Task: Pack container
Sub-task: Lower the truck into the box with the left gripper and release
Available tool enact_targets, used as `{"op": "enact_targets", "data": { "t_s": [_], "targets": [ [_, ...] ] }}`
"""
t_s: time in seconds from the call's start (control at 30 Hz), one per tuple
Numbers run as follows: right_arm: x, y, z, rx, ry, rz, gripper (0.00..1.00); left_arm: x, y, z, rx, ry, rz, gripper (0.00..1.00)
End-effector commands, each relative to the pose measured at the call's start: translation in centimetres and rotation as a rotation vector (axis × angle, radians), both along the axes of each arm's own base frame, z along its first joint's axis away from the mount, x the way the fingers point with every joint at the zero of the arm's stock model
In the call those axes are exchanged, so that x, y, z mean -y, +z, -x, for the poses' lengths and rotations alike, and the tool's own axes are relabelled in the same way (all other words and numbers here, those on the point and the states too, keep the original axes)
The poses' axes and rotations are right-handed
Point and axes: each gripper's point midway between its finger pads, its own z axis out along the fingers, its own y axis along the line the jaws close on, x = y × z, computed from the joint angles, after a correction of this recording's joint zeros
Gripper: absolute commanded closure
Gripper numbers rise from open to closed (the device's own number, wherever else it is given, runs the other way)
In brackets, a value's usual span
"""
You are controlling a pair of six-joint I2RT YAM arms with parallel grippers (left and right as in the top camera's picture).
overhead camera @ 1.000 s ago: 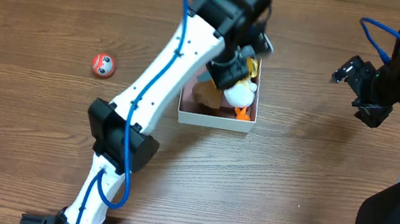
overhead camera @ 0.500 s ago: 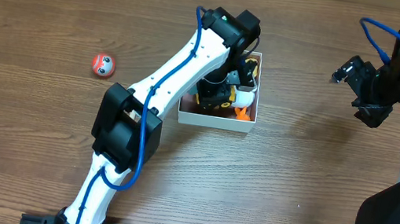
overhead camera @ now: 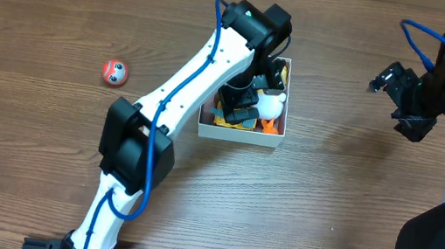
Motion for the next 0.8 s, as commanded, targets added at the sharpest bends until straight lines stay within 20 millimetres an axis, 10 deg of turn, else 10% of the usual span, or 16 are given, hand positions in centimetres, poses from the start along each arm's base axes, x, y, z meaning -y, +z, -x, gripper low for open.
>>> {"op": "enact_targets", "data": {
  "t_s": [0.0, 0.3, 0.53, 0.77],
  "targets": [
    [0.0, 0.9, -0.3, 0.030, -0.005, -0.001, 0.00, 0.5, 4.8, 0.1, 0.103, 0.044, 0.080, 0.00],
    [0.0, 0.9, -0.3, 0.030, -0.005, -0.001, 0.00, 2.5, 4.6, 2.2, -0.026, 0.094, 0.200, 0.96],
    [0.0, 0.9, -0.3, 0.030, -0.005, -0.001, 0.00, 2.3, 2.3, 3.0, -0.090, 0.102, 0.168, 0.96],
    [0.0, 0.9, -0.3, 0.031, -0.004, -0.001, 0.00, 0.8, -4.8, 2.9, -0.116, 0.120, 0.086, 0.96]
  ]
}}
